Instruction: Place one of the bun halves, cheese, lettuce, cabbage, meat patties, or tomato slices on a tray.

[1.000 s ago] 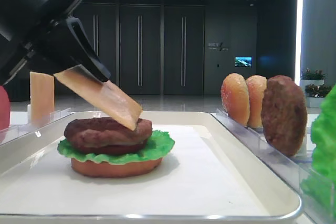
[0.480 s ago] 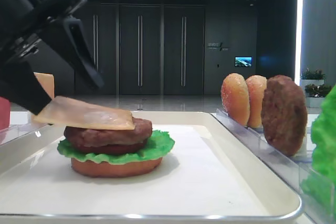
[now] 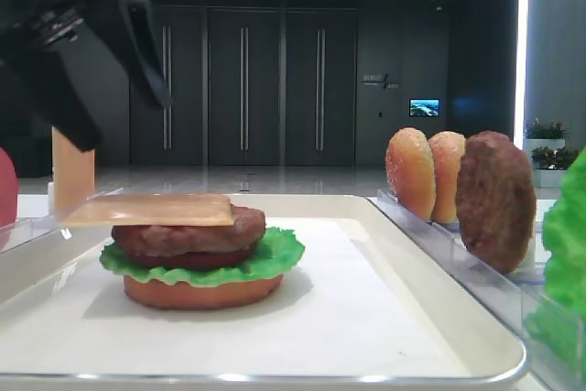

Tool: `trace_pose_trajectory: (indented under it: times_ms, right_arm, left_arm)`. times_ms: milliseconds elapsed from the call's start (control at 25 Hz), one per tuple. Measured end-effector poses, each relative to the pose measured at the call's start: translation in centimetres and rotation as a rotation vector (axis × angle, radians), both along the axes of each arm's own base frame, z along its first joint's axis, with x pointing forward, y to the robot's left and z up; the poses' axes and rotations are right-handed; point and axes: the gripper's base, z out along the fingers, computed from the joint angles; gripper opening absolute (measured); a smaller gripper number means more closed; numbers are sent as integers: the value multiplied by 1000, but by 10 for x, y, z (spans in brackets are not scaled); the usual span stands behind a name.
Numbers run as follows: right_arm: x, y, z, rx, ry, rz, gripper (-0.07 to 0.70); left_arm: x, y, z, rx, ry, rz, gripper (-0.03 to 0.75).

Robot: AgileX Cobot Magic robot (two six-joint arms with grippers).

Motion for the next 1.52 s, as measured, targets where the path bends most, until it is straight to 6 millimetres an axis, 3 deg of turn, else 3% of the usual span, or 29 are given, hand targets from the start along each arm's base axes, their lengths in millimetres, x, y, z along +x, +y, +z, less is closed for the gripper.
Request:
trace_pose_trajectory:
  times_ms: [280,400,560,800,960,1040,1160,1400,1520]
  right_arm:
    - [0,0,0,0,0,0,298]
    - [0,0,0,0,0,0,298]
    - [0,0,0,0,0,0,298]
    - [0,0,0,0,0,0,298]
    - [0,0,0,0,0,0,298]
    - [0,0,0,0,0,0,298]
    - [0,0,0,0,0,0,298]
    - [0,0,0,0,0,0,296]
    - [0,0,0,0,0,0,296]
  left_arm:
    - [41,18,83,262,-152,174,513]
    - [52,29,100,413,-171,209,501]
    - [64,51,101,448,-149,269,495]
    - [79,144,85,535,-35,403,494]
    - [71,180,87,636,4,436,492]
    - [57,181,84,651,29,426,492]
    - [14,173,72,600,52,409,492]
    - [-105,160,35,565,56,321,492]
    - [-148,157,25,556,-2,327,489]
